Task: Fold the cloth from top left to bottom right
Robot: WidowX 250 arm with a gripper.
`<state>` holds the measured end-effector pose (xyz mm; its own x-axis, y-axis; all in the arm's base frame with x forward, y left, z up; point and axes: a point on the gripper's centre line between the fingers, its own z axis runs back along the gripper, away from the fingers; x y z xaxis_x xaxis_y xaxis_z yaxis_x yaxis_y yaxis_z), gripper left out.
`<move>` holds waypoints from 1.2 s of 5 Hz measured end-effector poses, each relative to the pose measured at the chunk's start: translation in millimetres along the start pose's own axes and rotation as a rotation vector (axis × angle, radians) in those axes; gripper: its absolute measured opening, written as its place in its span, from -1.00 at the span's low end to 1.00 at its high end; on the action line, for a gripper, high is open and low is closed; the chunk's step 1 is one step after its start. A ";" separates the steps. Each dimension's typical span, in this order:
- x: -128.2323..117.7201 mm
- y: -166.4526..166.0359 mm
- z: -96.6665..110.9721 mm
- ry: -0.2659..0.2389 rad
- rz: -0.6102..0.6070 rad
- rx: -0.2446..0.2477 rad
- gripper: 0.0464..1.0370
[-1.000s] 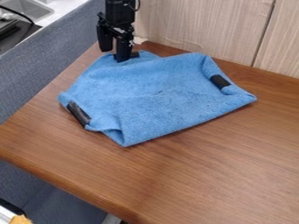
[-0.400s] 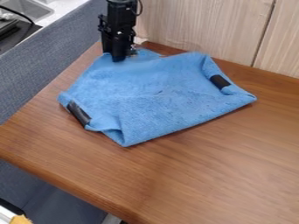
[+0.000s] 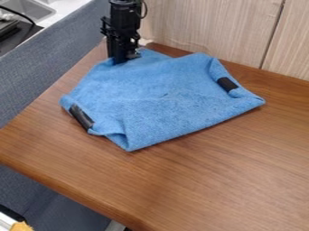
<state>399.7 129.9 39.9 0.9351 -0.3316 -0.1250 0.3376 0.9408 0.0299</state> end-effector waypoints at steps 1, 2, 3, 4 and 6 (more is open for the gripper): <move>-10.5 -0.9 10.2 -0.001 0.025 0.029 -0.96; -22.3 -1.9 34.1 -0.033 0.048 0.089 -0.96; -26.9 -19.9 59.1 -0.083 0.028 0.131 -0.97; -30.5 -56.6 78.4 -0.140 -0.054 0.180 -0.97; -43.9 -138.9 82.1 -0.162 -0.250 0.211 -0.97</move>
<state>320.7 8.1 122.6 0.8202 -0.5721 0.0037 0.5569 0.7998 0.2239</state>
